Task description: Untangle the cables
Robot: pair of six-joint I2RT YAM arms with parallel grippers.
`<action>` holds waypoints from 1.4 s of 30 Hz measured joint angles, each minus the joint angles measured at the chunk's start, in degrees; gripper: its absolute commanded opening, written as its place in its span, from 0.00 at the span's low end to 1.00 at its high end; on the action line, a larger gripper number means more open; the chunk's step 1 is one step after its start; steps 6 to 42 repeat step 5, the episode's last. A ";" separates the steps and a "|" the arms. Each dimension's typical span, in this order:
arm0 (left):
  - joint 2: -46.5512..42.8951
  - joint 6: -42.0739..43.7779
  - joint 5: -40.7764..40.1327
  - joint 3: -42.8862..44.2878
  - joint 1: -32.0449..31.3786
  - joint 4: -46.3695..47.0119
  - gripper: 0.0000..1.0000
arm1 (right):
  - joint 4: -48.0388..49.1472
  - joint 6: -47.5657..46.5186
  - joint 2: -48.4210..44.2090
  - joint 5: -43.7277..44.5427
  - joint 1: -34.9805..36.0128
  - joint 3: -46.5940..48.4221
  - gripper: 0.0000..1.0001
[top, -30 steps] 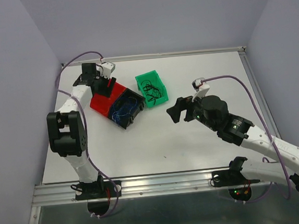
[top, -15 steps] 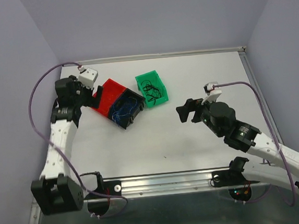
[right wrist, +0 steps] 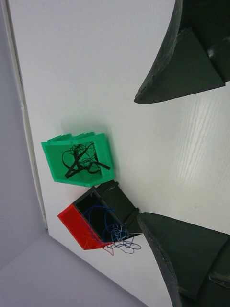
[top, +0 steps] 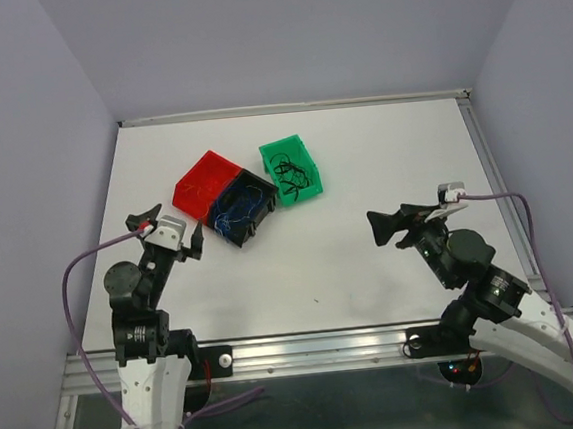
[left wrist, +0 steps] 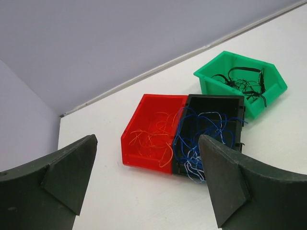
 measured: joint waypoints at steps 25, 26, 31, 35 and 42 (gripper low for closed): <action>-1.57 -0.59 0.63 -1.46 0.00 0.50 0.99 | 0.98 -0.50 -2.29 0.31 0.00 -0.37 1.00; -1.57 -0.59 0.63 -1.46 0.00 0.50 0.99 | 0.98 -0.50 -2.29 0.31 0.00 -0.37 1.00; -1.57 -0.59 0.63 -1.46 0.00 0.50 0.99 | 0.98 -0.50 -2.29 0.31 0.00 -0.37 1.00; -1.57 -0.59 0.63 -1.46 0.00 0.50 0.99 | 0.98 -0.50 -2.29 0.31 0.00 -0.37 1.00; -1.57 -0.59 0.63 -1.46 0.00 0.50 0.99 | 0.98 -0.50 -2.29 0.31 0.00 -0.37 1.00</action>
